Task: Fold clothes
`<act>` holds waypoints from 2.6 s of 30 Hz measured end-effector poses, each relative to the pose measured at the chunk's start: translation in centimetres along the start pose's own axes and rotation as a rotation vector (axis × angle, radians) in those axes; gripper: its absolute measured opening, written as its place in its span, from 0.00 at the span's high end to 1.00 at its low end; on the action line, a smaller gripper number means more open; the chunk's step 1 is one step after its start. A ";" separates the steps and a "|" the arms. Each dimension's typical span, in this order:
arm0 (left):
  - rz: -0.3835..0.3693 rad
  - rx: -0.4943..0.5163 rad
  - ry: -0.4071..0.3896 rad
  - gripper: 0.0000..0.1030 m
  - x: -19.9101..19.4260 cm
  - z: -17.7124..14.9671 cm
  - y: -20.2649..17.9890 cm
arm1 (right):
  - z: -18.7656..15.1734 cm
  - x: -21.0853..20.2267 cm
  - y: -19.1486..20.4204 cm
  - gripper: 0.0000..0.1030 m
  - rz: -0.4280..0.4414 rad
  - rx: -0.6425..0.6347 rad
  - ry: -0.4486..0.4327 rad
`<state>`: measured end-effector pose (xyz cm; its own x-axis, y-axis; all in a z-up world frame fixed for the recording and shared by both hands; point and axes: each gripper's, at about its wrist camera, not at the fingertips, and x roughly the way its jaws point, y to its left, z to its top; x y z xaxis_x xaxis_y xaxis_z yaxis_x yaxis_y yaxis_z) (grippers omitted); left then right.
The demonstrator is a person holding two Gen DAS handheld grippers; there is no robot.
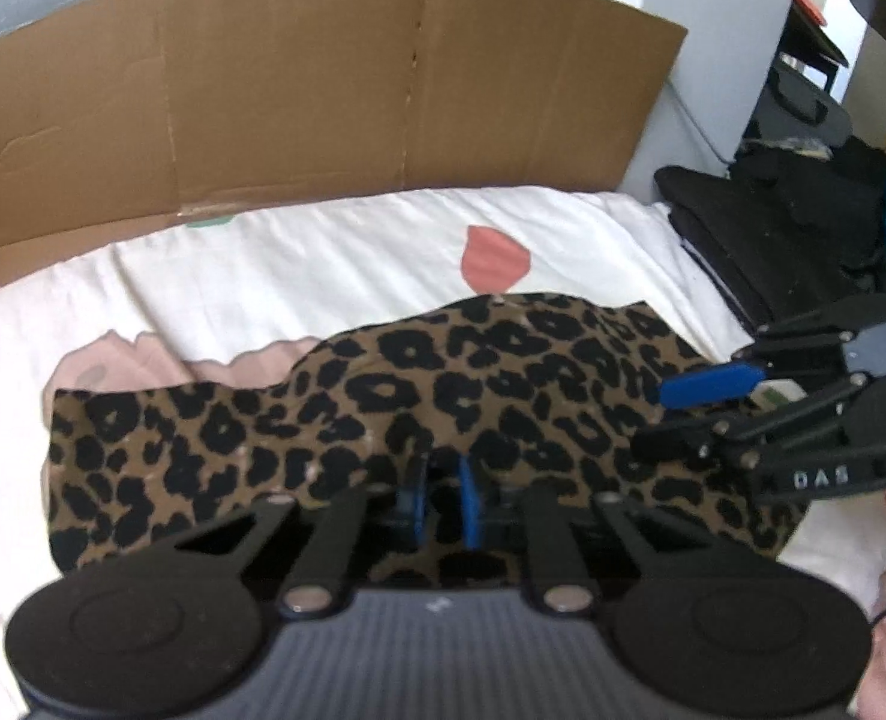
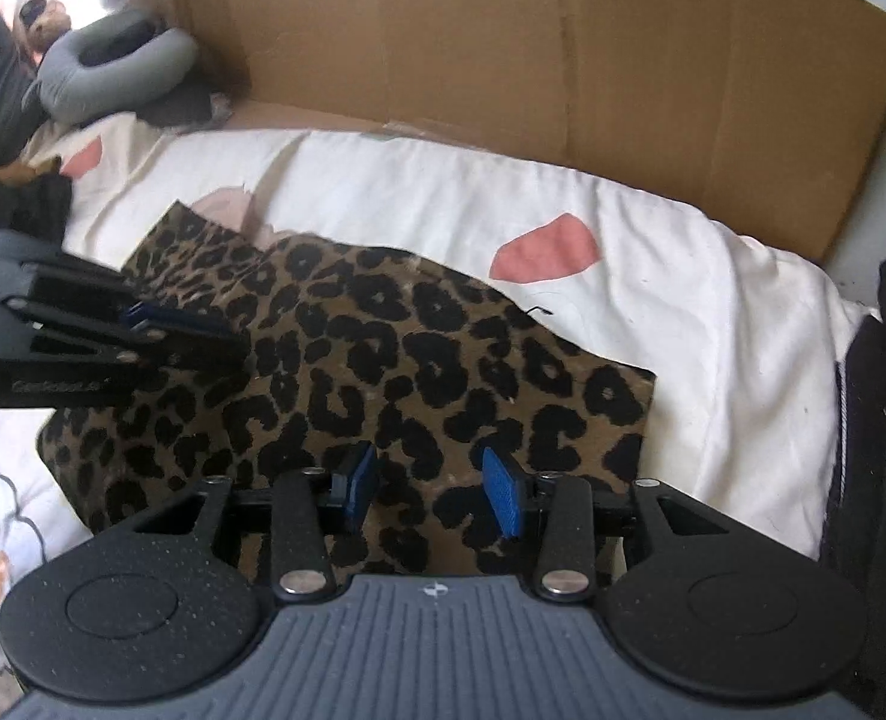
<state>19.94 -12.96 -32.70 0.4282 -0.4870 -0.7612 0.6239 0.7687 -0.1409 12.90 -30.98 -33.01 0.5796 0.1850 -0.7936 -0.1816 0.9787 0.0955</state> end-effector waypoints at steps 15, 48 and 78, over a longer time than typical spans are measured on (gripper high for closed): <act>-0.068 0.019 0.052 0.75 -0.8 -3.3 -2.6 | -2.0 -1.2 3.9 0.55 0.112 -0.046 0.028; 0.116 0.019 0.088 0.97 -3.6 -3.7 4.5 | -0.8 1.8 -1.6 0.56 -0.014 -0.049 0.043; -0.081 0.093 0.046 0.71 -2.5 -6.9 -4.3 | -4.1 -2.7 5.6 0.56 0.110 -0.102 0.026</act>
<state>11.70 -12.18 -34.55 0.3448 -0.5248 -0.7783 0.7139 0.6850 -0.1456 7.07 -26.35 -32.85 0.5311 0.2866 -0.7974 -0.3236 0.9383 0.1217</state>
